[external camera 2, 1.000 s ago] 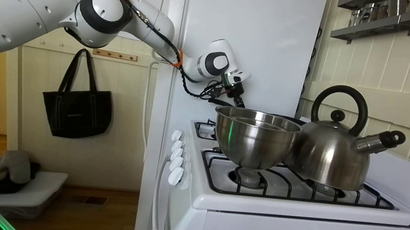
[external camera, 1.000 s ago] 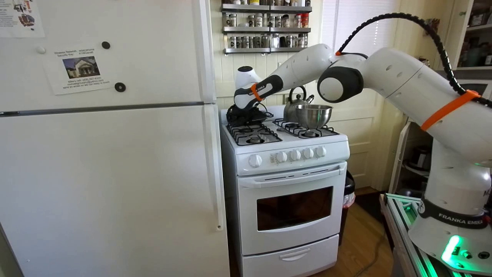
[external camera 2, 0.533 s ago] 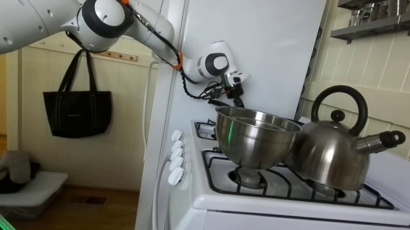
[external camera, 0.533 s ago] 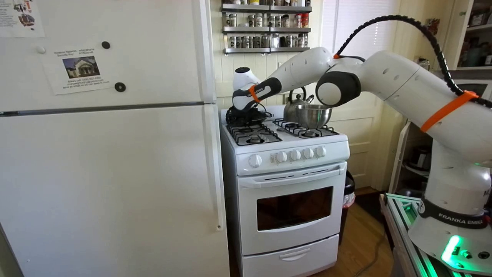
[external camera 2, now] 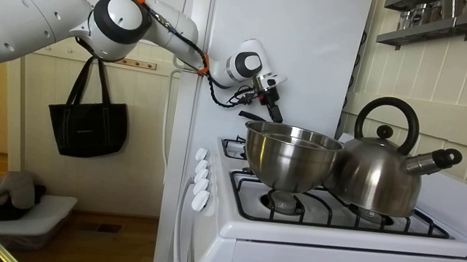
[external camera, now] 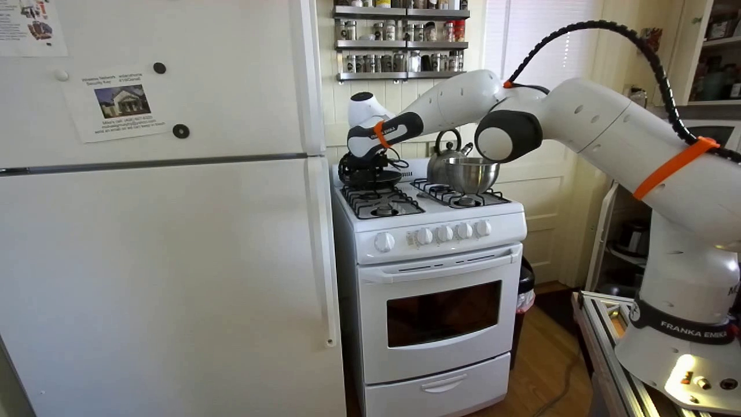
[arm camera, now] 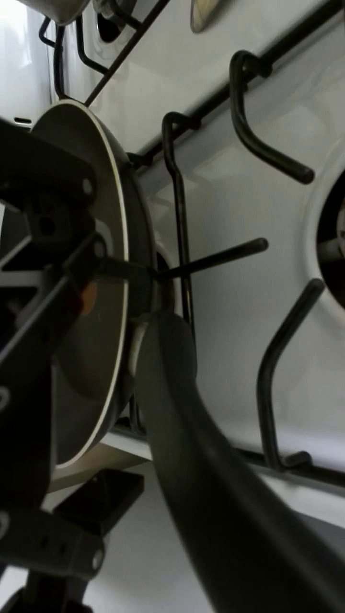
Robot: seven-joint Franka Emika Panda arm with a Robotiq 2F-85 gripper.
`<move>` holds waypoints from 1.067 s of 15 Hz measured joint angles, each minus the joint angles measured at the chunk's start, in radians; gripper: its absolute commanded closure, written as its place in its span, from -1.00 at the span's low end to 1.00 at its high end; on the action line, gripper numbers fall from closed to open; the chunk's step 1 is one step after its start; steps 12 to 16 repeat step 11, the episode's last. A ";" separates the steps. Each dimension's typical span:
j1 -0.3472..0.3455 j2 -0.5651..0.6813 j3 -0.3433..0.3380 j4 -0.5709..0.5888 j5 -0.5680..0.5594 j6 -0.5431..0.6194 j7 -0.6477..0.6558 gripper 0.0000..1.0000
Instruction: Move the silver bowl and the pan away
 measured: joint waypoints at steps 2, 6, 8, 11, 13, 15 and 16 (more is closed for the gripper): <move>0.003 0.000 -0.013 0.020 -0.006 -0.045 0.000 -1.00; 0.007 -0.013 -0.037 0.070 -0.026 -0.223 -0.032 -1.00; 0.003 -0.029 -0.028 0.089 -0.017 -0.294 -0.065 -1.00; -0.022 -0.066 0.017 0.115 0.059 -0.374 -0.110 -1.00; -0.022 -0.066 0.017 0.115 0.059 -0.374 -0.110 -1.00; -0.022 -0.066 0.017 0.115 0.059 -0.374 -0.110 -1.00; -0.022 -0.066 0.017 0.115 0.059 -0.374 -0.110 -1.00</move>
